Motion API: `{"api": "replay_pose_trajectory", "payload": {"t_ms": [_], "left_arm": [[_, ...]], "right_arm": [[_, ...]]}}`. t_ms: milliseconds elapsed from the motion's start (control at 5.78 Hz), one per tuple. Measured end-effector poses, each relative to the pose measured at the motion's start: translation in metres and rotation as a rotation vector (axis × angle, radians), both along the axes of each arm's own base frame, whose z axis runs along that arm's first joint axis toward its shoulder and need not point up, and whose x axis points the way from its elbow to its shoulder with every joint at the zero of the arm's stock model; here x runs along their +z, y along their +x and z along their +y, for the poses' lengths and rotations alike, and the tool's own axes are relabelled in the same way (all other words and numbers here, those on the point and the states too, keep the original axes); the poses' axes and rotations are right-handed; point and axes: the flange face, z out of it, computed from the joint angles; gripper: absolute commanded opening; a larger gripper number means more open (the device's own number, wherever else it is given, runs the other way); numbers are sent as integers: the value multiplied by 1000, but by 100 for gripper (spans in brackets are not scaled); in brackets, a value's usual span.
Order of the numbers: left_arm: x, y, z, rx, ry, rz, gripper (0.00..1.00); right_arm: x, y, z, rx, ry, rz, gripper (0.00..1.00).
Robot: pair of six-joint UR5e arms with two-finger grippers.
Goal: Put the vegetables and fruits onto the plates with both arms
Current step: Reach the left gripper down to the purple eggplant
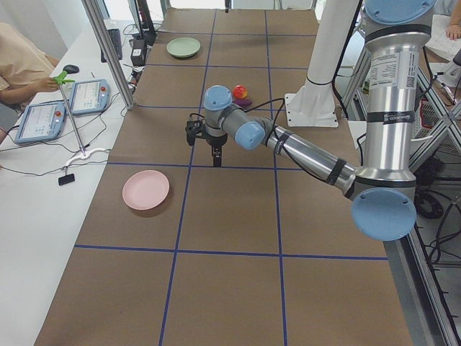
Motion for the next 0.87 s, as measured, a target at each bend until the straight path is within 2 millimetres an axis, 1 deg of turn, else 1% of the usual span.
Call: {"api": "replay_pose_trajectory", "payload": {"t_ms": [173,346,519,692,865], "left_arm": [[-41,59,-4,-32,-23,-9,100],[-88,129,-8,-48,-60,-48,100],[-140,200,-20,-48,-118,-81,100],[-182,273,-29,-33,-169,-109,100],[-206,318,-26,-8,-176,-124,100]], "right_arm": [[2,-4,0,-9,-2,2,100],[3,-8,0,-20,-1,2,100],[4,-12,0,-27,6,0,100],[6,-13,1,-31,19,-9,100],[8,-16,3,-37,24,-22,100]]}}
